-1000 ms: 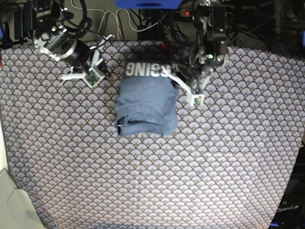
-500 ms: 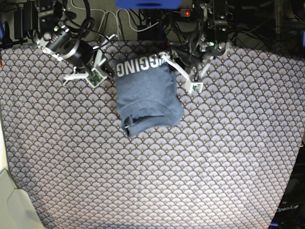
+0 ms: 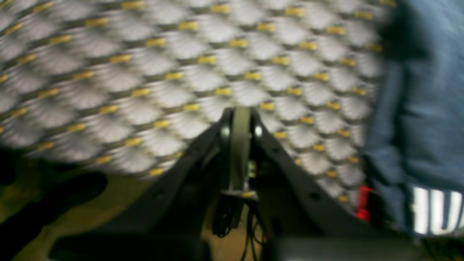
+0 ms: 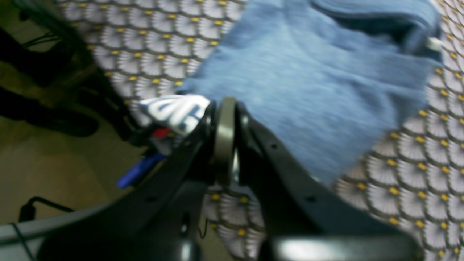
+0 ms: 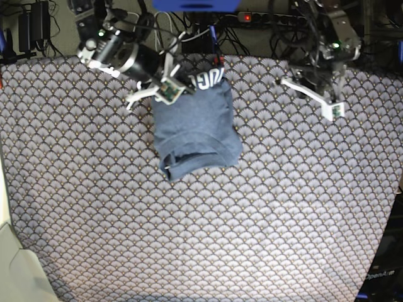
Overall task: Fold the T-shirt properly
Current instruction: 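Press and tuck the shirt's loose edge with the right gripper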
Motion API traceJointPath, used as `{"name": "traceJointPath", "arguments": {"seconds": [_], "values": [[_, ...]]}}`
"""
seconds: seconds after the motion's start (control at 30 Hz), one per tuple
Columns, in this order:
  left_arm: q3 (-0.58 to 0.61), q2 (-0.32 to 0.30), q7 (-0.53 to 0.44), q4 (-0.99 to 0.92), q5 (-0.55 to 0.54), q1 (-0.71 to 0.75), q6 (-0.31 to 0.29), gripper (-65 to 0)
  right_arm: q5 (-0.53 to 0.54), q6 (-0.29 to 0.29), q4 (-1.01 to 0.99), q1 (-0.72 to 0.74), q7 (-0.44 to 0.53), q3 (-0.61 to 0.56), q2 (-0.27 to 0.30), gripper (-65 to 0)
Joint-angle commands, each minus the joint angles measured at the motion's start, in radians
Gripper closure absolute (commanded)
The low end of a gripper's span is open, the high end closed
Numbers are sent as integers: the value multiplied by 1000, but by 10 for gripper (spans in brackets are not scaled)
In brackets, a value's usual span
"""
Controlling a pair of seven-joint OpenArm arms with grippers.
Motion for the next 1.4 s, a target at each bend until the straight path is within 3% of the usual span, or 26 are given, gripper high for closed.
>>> {"name": "traceJointPath", "arguments": {"seconds": [0.0,0.2,0.37,0.73,0.9,1.13,1.37], "values": [[-33,-1,-10,19,-7,9,-4,-2,19,6,14,13,29,-29,-2,0],[-177,-38,-12,17,-7,30,-5,-2,22,6,-54,71,29,-70,-7,0],[-212,-71,-20,19,-7,61,-5,-2,23,6,-162,136,29,-70,-8,0],[-248,-78,-18,19,-7,61,-5,-2,19,6,-419,252,31,-70,-74,0],[-246,-78,-18,17,-7,55,-5,-2,19,6,-379,257,31,-70,-76,0],[-246,-100,-14,16,-7,53,-5,-2,16,6,-70,243,19,-66,-45,0],[-246,-97,-12,19,-7,64,-5,-2,16,6,-213,398,17,-64,-48,0]]}}
